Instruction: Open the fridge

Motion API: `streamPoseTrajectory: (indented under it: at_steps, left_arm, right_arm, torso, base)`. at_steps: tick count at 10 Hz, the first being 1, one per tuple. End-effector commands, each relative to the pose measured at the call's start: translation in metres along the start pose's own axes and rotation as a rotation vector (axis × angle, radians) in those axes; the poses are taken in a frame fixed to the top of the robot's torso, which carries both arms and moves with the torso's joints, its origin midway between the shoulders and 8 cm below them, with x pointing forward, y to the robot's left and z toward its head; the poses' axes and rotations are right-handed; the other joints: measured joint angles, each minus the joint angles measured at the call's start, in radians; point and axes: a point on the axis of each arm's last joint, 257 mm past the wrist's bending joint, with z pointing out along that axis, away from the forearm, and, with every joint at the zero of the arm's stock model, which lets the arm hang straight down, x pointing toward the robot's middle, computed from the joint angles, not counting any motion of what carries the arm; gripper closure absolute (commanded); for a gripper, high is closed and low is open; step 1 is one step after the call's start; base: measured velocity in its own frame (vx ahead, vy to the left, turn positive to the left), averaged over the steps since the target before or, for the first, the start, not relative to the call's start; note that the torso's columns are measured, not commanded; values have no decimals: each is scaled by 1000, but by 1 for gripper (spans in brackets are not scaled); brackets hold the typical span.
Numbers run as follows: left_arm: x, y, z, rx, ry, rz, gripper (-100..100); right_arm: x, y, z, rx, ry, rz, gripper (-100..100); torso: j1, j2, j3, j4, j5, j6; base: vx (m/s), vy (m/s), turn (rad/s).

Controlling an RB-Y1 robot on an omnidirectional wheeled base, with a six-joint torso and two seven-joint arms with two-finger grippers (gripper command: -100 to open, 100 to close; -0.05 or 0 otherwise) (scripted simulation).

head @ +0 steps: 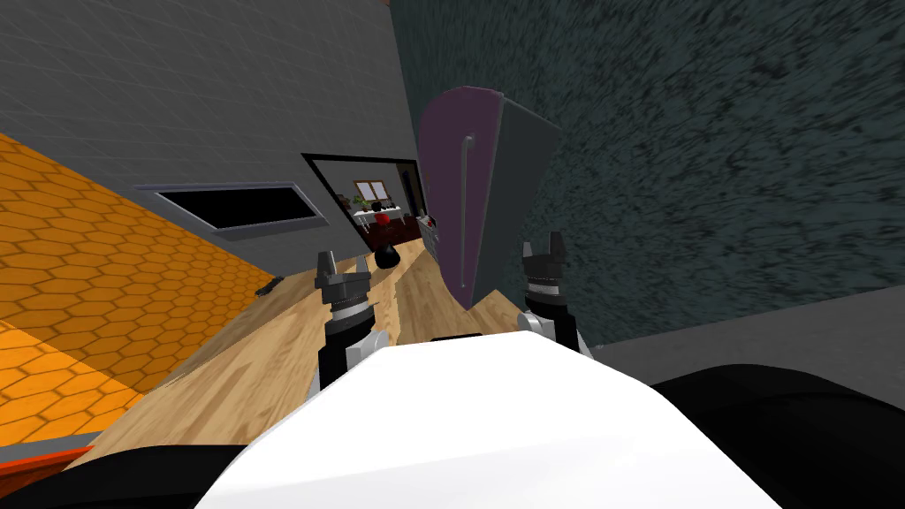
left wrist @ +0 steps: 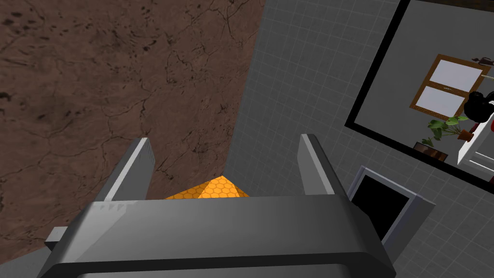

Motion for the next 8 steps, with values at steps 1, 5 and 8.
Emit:
streamPoseTrajectory:
  at_steps: [1,5,8]
  left_arm:
    - [0,0,0,0,0,0,0]
    - [0,0,0,0,0,0,0]
    - [0,0,0,0,0,0,0]
  right_arm:
    - [0,0,0,0,0,0,0]
    - [0,0,0,0,0,0,0]
    - [0,0,0,0,0,0,0]
  torso:
    - [0,41,-82,41,0,0]
    - [0,322,-644,322,0,0]
    - [0,544,-1087,544,0,0]
  base:
    - [0,0,0]
    - [0,0,0]
    - [0,0,0]
